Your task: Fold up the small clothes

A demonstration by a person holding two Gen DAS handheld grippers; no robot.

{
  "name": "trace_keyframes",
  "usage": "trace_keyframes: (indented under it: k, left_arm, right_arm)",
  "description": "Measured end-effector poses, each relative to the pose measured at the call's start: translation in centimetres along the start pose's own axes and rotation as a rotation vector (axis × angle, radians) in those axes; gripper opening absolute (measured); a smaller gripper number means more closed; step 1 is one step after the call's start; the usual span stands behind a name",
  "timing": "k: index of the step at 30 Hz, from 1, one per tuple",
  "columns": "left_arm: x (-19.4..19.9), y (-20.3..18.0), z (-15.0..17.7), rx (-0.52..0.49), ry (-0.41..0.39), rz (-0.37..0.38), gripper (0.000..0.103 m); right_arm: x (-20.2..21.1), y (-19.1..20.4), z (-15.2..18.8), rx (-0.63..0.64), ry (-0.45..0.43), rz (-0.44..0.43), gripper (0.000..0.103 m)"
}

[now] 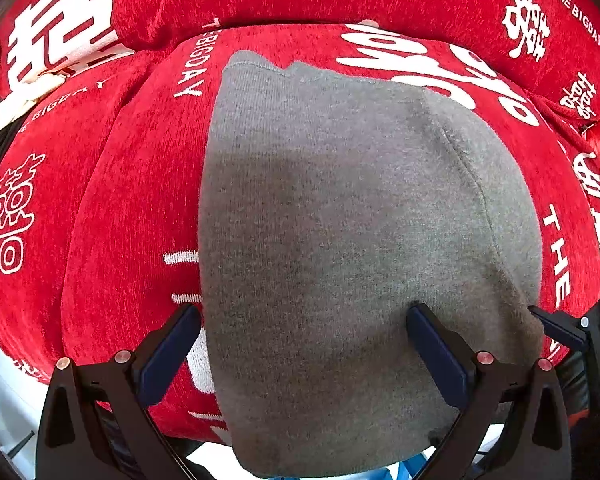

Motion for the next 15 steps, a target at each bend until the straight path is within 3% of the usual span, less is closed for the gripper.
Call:
trace_keyframes:
  k: [5, 15]
  left_arm:
    - [0.3, 0.8, 0.5, 0.05, 0.02, 0.04, 0.103]
    - [3.9, 0.3, 1.4, 0.062, -0.067, 0.016, 0.103]
  right_arm:
    - [2.0, -0.2, 0.2, -0.026, 0.031, 0.025, 0.093]
    - [5.4, -1.3, -1.4, -0.134, 0.015, 0.071, 0.093]
Point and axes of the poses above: each gripper's, at about its wrist camera, not at the fingertips, and x roughly against the way its jaws point, y to its left, z to its underside, the point moved 2 cm from there along -x, roughly the way its jaws point, and after that the axes turned 5 degrees about -x, right-handed, at the moved point
